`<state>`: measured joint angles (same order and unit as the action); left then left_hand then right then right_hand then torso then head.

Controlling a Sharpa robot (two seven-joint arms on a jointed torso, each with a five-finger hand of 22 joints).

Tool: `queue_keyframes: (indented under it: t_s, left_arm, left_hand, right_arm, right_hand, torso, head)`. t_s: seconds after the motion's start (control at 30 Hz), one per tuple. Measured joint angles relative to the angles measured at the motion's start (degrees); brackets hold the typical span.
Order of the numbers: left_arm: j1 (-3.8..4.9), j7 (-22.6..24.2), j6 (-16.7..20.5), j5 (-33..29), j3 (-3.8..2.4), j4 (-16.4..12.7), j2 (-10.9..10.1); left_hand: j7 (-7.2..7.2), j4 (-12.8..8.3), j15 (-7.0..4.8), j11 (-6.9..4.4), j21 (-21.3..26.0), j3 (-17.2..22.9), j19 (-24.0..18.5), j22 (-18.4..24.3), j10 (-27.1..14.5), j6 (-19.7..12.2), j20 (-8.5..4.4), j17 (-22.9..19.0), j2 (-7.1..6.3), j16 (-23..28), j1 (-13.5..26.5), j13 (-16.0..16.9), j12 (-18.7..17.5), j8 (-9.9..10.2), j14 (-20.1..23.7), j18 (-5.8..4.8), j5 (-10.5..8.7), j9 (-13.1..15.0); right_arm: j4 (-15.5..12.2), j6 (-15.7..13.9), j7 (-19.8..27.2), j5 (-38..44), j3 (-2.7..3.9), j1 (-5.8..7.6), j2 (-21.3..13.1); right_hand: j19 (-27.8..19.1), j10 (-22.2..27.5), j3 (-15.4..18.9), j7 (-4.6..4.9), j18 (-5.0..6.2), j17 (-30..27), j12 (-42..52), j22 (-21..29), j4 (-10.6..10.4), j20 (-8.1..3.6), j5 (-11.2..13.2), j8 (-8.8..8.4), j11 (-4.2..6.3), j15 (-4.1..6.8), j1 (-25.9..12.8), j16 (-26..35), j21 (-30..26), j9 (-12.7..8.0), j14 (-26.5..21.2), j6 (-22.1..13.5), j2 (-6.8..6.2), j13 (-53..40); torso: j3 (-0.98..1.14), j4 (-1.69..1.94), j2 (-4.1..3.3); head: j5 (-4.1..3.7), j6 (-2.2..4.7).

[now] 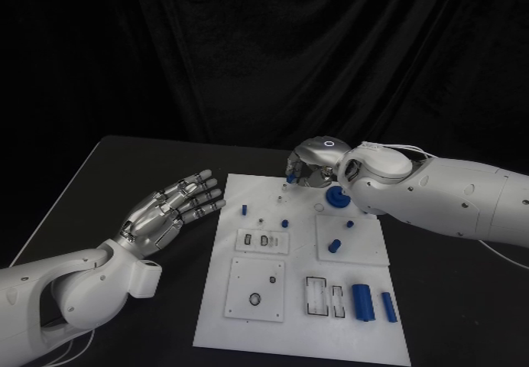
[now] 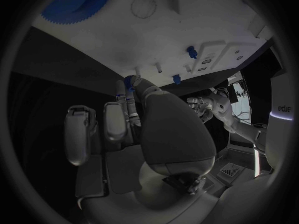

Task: Assemble the parts on the task board

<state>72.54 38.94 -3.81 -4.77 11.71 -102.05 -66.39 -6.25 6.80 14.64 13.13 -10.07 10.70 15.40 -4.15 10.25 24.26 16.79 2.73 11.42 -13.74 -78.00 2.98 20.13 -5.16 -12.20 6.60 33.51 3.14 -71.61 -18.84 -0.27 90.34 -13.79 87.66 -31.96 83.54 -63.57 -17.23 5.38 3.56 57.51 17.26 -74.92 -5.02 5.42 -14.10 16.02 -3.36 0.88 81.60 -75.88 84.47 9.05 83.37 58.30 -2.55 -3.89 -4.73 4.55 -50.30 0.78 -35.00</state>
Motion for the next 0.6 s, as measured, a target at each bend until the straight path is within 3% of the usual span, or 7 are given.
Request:
queue_keyframes:
  t_s: [0.33,0.6]
  left_arm:
    - [0.0,0.0,0.0,0.0,0.06,0.1,0.0]
    - [0.0,0.0,0.0,-0.1,0.16,0.3,0.0]
  left_hand:
    - [0.0,-0.2,0.0,0.0,0.0,0.2,0.0,0.0,0.0,0.0,0.0,0.0,0.0,-0.2,0.0,0.0,0.0,0.0,0.0,0.0,0.0,0.0]
    - [0.0,-0.2,0.0,0.0,0.0,0.2,0.0,0.0,0.0,0.0,0.0,0.0,0.0,-0.2,0.0,0.0,0.0,0.0,0.0,0.0,0.0,0.0]
  right_arm:
    - [0.2,0.0,0.1,0.0,-0.01,-0.58,0.6]
    - [0.2,-0.1,0.4,-0.1,0.04,-0.85,0.7]
  right_hand:
    - [0.0,0.0,0.1,-0.11,0.0,-0.1,0.0,0.0,0.1,0.0,0.0,0.01,0.0,0.0,0.0,0.2,0.0,0.0,0.0,-0.1,-0.02,0.0]
    - [0.0,0.2,0.1,-0.2,0.0,-0.3,-1.0,0.0,0.1,0.0,1.0,0.01,-0.22,-0.21,0.0,0.5,-0.2,0.0,-0.2,-0.2,-0.03,0.0]
  torso:
    - [-0.01,-0.02,0.01]
    - [-0.04,0.04,0.02]
  head:
    - [0.13,-0.75]
    - [0.2,-0.64]
